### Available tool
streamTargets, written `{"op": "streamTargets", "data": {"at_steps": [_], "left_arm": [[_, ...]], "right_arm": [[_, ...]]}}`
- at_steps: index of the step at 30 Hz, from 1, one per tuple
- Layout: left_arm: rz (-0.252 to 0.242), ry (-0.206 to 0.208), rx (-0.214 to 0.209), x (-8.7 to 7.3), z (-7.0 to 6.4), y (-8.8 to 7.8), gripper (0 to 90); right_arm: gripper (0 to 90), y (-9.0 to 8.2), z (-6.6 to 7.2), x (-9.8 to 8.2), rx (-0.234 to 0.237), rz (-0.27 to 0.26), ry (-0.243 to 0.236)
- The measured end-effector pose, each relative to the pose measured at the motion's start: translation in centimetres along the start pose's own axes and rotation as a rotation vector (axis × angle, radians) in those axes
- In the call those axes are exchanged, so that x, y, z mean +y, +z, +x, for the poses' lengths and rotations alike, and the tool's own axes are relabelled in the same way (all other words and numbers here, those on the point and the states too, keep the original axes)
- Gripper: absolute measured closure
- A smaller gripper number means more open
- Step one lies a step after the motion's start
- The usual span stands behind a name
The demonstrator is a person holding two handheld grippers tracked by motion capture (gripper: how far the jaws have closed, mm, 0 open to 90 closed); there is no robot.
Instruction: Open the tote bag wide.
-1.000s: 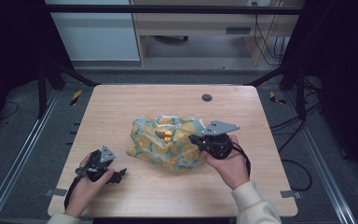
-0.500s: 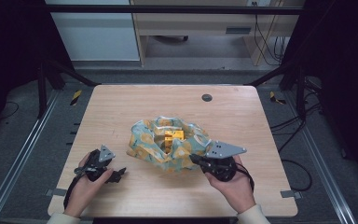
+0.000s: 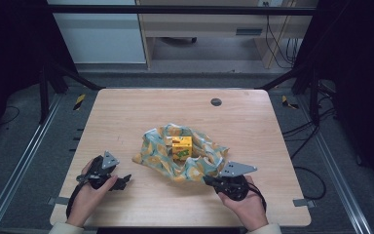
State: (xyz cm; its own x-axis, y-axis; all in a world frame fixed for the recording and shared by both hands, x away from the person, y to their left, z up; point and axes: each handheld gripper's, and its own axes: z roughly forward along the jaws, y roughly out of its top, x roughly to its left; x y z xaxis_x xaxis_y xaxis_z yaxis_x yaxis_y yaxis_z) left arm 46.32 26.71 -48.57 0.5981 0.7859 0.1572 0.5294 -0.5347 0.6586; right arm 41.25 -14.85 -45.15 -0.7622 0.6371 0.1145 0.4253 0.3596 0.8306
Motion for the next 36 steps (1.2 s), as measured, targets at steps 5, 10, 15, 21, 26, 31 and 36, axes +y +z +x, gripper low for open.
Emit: {"op": "streamTargets", "data": {"at_steps": [5,10,15,21,26,31,36], "left_arm": [[-0.005,-0.002,-0.001,0.0,0.0,0.0,8.5],[-0.004,-0.001,-0.001,0.0,0.0,-0.1,8.6],[0.001,0.002,-0.003,0.0,0.0,0.0,8.6],[0.008,0.01,-0.009,0.0,-0.1,0.1,8.5],[0.013,0.017,-0.018,0.0,-0.2,0.2,8.5],[0.012,0.024,-0.018,0.1,-0.3,0.2,8.6],[0.004,0.022,-0.011,0.1,-0.3,0.1,9.2]], "right_arm": [[89.9,0.3,-0.3,-0.4,-0.008,0.024,0.0],[89.5,0.6,-0.4,-0.7,-0.039,0.051,-0.016],[89.0,0.7,-0.4,-0.9,-0.04,0.054,-0.014],[84.9,0.9,-0.3,-1.1,-0.05,0.072,-0.017],[62.6,1.1,-0.6,-1.1,-0.115,0.1,0.038],[52.8,0.7,-0.7,-0.9,-0.127,0.052,0.062],[42.0,-0.1,-0.9,-0.4,-0.141,-0.029,0.087]]}}
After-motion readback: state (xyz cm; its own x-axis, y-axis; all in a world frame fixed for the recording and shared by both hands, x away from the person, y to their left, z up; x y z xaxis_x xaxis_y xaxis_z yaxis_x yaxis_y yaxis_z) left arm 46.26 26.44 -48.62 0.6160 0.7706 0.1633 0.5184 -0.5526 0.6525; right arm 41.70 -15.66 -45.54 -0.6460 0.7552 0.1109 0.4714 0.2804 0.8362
